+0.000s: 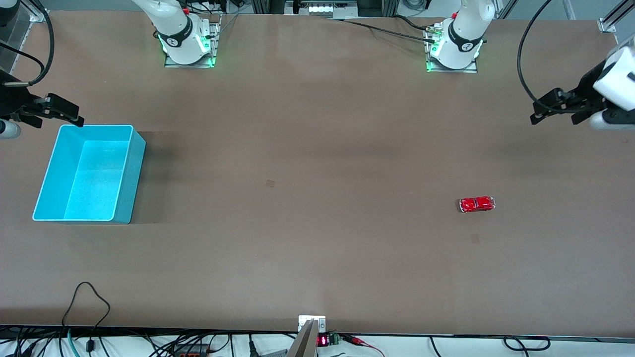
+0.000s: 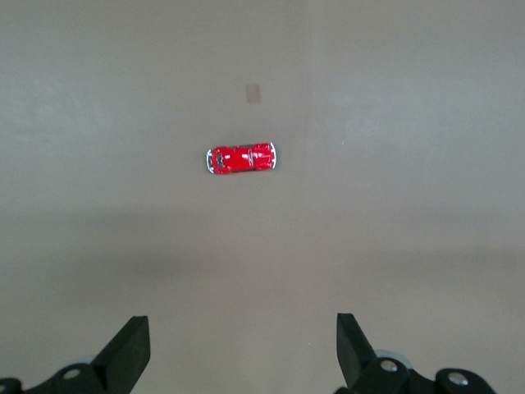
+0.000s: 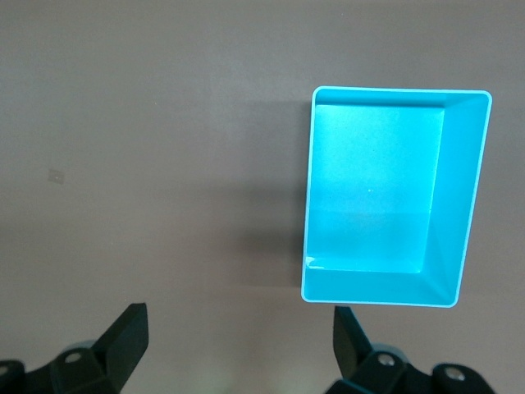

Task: Wind red beetle toy and store in blue box
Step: 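Move the left gripper over the red toy car, then lower the open left gripper onto the red car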

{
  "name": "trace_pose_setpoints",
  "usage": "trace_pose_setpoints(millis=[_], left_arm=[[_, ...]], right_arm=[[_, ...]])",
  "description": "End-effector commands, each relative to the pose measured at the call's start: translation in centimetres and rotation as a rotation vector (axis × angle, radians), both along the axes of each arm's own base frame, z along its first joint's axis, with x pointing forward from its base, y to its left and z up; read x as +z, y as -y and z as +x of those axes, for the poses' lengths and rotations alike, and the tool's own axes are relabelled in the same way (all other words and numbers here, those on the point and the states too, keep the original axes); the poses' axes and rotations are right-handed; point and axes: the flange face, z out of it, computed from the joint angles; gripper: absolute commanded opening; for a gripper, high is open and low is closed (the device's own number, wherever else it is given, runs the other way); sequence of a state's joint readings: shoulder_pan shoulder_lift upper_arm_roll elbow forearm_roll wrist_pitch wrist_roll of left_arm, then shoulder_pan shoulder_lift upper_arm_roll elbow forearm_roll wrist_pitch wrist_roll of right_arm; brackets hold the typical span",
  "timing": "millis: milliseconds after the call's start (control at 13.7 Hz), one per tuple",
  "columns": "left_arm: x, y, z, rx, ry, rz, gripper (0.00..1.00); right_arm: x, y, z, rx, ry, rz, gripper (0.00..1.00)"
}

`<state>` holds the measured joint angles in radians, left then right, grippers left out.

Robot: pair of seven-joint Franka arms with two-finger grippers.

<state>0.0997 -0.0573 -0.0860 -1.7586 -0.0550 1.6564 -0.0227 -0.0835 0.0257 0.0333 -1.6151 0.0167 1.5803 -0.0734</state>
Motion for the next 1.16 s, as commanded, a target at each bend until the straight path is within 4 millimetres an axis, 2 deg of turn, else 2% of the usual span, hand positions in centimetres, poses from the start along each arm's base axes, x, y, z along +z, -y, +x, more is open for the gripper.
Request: trace_pose_setpoints(millis=[0,146,364,437,655,801,946,1092], left_arm=[[-2.8,0.2,1.5,-0.012,-0.055,0.004,1.0],[-5.2,0.0,2.5,-0.025,-0.08,0.0,1.0],[-8.3,-0.2,3.7,-0.264,-0.087,-0.032,1.0],[-10.3,-0.3,3.7,-0.318,-0.091,-0.033,1.0],[-15.0,-0.4,4.0,-0.59,-0.086,-0.019,1.0],[-19.1,-0.2,3.6,-0.852,-0.059,0.021,1.0],[-22.3,-0.3,2.9,-1.048,0.007,0.038,1.0],[-25.0,-0.1,3.2,-1.214,0.078,0.065,1.0]], right_arm=[[0.2,0.1,-0.5,-0.01,-0.002,-0.013,1.0],[0.0,0.1,-0.4,-0.01,-0.006,-0.013,1.0],[-0.1,-0.4,-0.3,0.001,-0.009,-0.014,1.0],[-0.1,-0.4,-0.3,0.002,-0.006,-0.014,1.0],[-0.6,-0.5,-0.1,0.002,-0.017,-0.012,1.0],[-0.7,-0.4,0.0,0.001,-0.017,-0.012,1.0],[-0.9,-0.3,0.1,0.001,-0.022,-0.013,1.0],[-0.9,-0.4,0.1,0.001,-0.023,-0.011,1.0]])
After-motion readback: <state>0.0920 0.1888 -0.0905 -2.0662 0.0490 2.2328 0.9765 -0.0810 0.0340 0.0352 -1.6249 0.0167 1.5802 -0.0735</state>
